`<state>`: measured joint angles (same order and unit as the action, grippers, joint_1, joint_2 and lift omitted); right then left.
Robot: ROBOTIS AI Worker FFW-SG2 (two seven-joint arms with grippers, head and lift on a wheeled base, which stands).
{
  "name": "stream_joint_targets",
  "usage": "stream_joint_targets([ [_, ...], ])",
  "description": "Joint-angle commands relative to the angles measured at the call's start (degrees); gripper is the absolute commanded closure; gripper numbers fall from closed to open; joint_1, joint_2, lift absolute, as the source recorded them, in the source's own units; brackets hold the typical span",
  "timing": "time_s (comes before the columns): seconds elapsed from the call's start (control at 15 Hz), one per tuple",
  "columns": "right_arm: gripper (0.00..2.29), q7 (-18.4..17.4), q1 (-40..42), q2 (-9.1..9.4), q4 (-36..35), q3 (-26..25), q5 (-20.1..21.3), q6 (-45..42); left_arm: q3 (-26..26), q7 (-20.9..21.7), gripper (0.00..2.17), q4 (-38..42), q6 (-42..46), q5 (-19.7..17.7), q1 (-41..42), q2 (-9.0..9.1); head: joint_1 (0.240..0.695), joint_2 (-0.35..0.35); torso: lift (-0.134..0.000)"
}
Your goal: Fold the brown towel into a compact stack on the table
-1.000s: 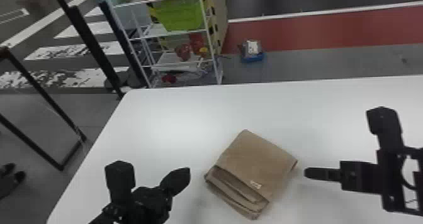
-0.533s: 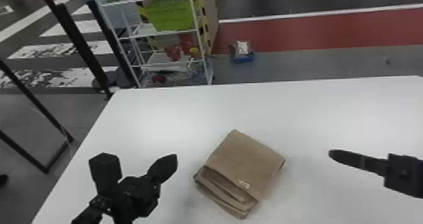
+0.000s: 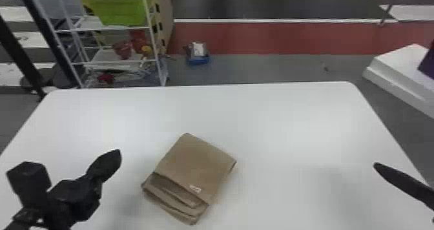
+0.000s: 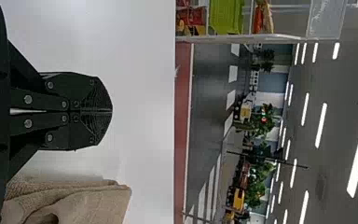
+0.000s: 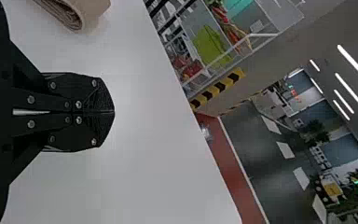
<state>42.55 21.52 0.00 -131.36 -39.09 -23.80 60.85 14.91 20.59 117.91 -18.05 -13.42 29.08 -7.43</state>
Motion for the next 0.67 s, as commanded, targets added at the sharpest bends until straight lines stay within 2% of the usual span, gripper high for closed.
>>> stream_joint_targets([
  [0.0, 2.01, 3.1, 1.0, 0.05, 3.2, -7.1, -1.8, -2.3, 0.0, 0.9, 1.86, -1.5, -1.6, 0.1, -1.2, -0.40, 0.695, -0.045, -0.124],
  [0.2, 2.01, 5.1, 1.2, 0.05, 5.2, -11.4, -4.6, -3.6, -0.2, 3.9, 1.86, -0.9, -5.5, 0.1, 0.1, -0.22, 0.695, -0.119, -0.124],
  [0.4, 2.01, 6.5, 0.7, 0.05, 5.8, -13.4, -5.6, -3.4, -1.6, 4.0, 1.86, -1.0, -5.1, 0.8, 2.6, 0.13, 0.695, -0.196, -0.124],
  [0.6, 2.01, 6.8, 0.3, 0.05, 6.2, -15.1, -7.5, -3.4, -2.3, 3.8, 1.86, 2.3, -5.3, 0.2, 5.6, 0.31, 0.695, -0.228, -0.124],
])
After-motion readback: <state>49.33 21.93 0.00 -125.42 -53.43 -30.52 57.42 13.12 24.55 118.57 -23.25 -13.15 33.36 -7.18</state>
